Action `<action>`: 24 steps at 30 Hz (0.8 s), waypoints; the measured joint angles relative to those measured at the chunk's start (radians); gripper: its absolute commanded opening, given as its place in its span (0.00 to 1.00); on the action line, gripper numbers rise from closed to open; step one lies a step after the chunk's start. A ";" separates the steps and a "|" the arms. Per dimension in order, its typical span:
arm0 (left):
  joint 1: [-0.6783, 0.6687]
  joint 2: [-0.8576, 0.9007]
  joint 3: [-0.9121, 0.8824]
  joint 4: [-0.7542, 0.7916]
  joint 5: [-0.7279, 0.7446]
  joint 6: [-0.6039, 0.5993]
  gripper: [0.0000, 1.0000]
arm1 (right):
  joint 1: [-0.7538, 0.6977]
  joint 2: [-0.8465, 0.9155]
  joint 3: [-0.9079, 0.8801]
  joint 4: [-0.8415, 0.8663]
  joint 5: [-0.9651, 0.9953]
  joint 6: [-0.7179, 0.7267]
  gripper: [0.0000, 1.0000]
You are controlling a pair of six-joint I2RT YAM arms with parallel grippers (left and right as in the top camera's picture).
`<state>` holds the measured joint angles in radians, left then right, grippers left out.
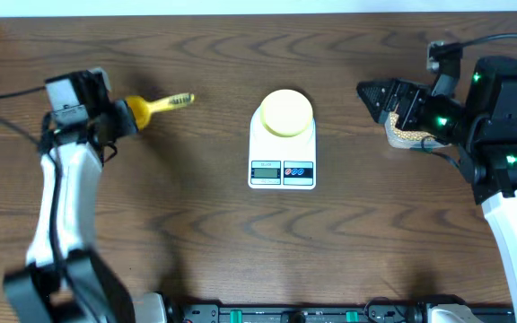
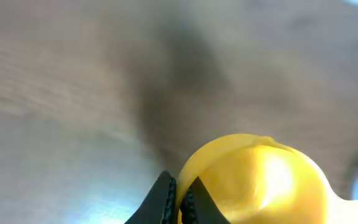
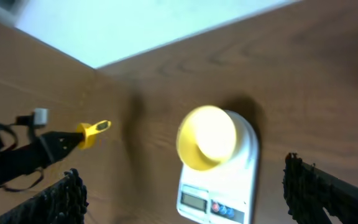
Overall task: Scoop item into bowl and weigh 50g on scale
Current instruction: 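Lift scoop over the scale and pass its handle to the right gripper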
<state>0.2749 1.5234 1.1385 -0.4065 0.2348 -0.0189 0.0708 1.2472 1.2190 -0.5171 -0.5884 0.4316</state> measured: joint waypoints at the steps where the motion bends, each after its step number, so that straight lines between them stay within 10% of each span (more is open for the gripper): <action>1: -0.008 -0.036 0.005 -0.006 0.028 -0.011 0.07 | 0.013 0.000 0.006 0.010 -0.002 0.002 0.99; 24: -0.402 -0.173 0.009 -0.051 0.315 -0.088 0.07 | 0.158 0.288 0.019 0.365 -0.676 0.187 0.92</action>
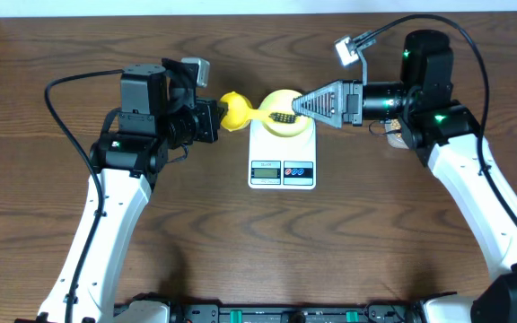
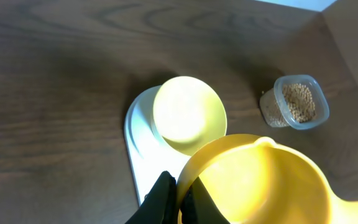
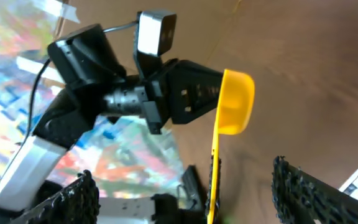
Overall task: Scoop item into bowl and weigh 50g on scale
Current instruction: 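Lift scoop over the scale and pass its handle to the right gripper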
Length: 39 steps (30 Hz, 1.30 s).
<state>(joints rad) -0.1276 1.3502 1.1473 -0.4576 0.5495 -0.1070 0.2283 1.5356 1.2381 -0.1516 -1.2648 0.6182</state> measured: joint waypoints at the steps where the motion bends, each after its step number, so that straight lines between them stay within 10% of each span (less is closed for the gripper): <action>1: 0.000 0.000 0.000 -0.003 0.003 0.002 0.07 | 0.000 0.000 0.000 0.001 -0.010 0.006 0.94; 21: 0.000 0.000 0.000 0.039 0.007 -0.024 0.07 | 0.083 0.000 0.000 -0.050 0.060 0.017 0.75; 31: 0.000 0.000 0.000 0.039 0.011 -0.025 0.07 | 0.114 0.000 0.000 -0.049 0.142 -0.008 0.20; 39: 0.000 0.000 0.000 0.039 0.027 -0.024 0.07 | 0.114 0.000 0.000 -0.053 0.174 -0.011 0.01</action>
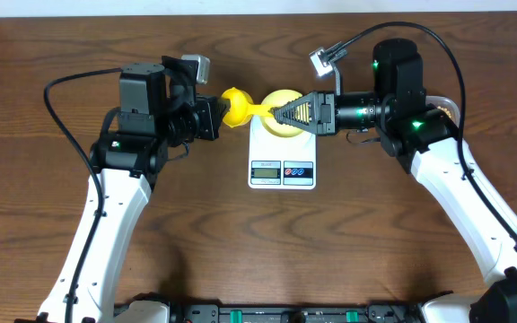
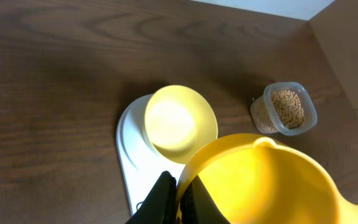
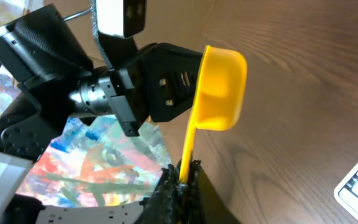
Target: Scoop item into bowl and weigh 50g on scale
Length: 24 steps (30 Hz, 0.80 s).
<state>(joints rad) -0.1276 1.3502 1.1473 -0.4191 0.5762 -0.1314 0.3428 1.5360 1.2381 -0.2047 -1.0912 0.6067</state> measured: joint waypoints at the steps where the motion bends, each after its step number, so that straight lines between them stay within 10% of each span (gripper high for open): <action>1: 0.000 0.000 0.000 0.000 0.001 0.000 0.07 | 0.000 0.000 0.000 0.000 0.006 0.000 0.01; 10: 0.001 0.000 0.000 0.000 -0.004 0.000 0.08 | 0.001 0.000 0.000 -0.026 0.049 0.000 0.01; 16: 0.000 0.000 0.000 0.001 0.001 -0.002 0.36 | 0.002 0.000 0.000 -0.084 0.103 -0.001 0.01; 24: 0.000 0.000 0.000 0.012 0.002 -0.003 0.40 | 0.002 0.000 0.000 -0.122 0.183 -0.006 0.01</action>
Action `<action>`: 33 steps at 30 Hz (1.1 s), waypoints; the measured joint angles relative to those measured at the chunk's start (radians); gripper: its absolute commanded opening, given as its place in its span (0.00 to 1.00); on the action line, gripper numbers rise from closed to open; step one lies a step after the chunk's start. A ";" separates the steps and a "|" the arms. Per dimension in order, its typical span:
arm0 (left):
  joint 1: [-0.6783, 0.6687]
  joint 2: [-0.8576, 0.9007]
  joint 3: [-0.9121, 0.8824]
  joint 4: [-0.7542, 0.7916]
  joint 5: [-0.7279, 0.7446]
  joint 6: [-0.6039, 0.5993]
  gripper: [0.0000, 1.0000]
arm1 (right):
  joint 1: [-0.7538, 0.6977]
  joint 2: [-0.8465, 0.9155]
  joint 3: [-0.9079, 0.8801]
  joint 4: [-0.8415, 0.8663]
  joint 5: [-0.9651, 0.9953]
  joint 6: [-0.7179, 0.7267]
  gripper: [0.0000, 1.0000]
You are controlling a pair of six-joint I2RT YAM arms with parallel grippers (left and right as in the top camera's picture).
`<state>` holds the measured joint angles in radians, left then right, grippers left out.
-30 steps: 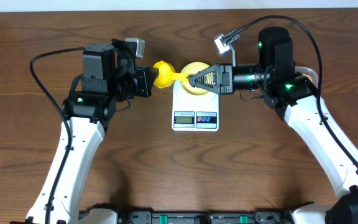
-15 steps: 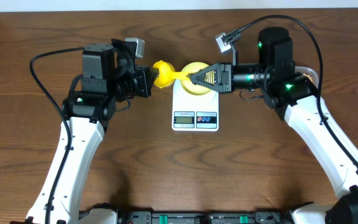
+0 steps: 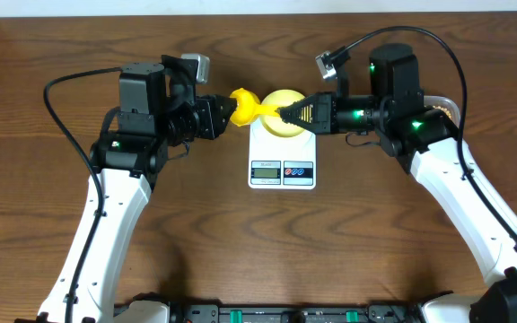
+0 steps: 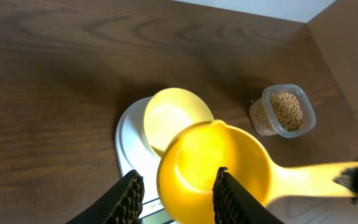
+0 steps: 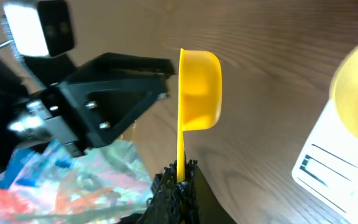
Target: Scoop item into bowl and weigh 50g on scale
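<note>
The yellow scoop (image 3: 245, 105) hangs level just left of the scale, its empty cup (image 4: 213, 171) facing the left wrist camera. My right gripper (image 5: 180, 171) is shut on the scoop's handle (image 3: 267, 110). My left gripper (image 4: 178, 182) is open, one finger on each side of the cup. The empty yellow bowl (image 3: 285, 115) sits on the white scale (image 3: 283, 166). The clear tub of beans (image 4: 283, 112) stands to the right of the scale; in the overhead view my right arm mostly hides it.
A wooden table (image 3: 196, 233) carries everything. The scale's display and buttons (image 3: 282, 170) face the front edge. Cables loop behind both arms. The left arm's wrist (image 5: 104, 93) sits close beside the scoop cup.
My left gripper has opened and let go of the scoop's cup rim. The right gripper remains shut on the handle, and the scoop now sits slightly further right.
My left gripper held the scoop by its cup at the far left, with the right gripper open near the bean tub. Then the scoop was beside the scale with the right fingers open around its handle. Then both were shut on it. Now only the right holds it.
</note>
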<state>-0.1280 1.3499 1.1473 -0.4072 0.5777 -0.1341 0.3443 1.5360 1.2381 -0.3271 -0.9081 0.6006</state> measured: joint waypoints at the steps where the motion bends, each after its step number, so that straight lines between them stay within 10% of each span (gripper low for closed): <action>1: 0.000 -0.002 0.000 -0.001 0.000 0.004 0.40 | -0.002 0.000 0.000 -0.013 0.016 -0.004 0.01; 20: -0.226 -0.135 0.003 -0.397 -0.212 0.222 0.40 | -0.110 0.004 0.429 -0.633 0.567 -0.267 0.01; 33: -0.402 0.166 0.003 -0.370 -0.289 0.244 0.40 | -0.140 0.004 0.462 -0.865 0.896 -0.240 0.01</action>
<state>-0.5304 1.5162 1.1500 -0.7769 0.2890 0.1097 0.2039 1.5398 1.7004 -1.1923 -0.0116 0.3611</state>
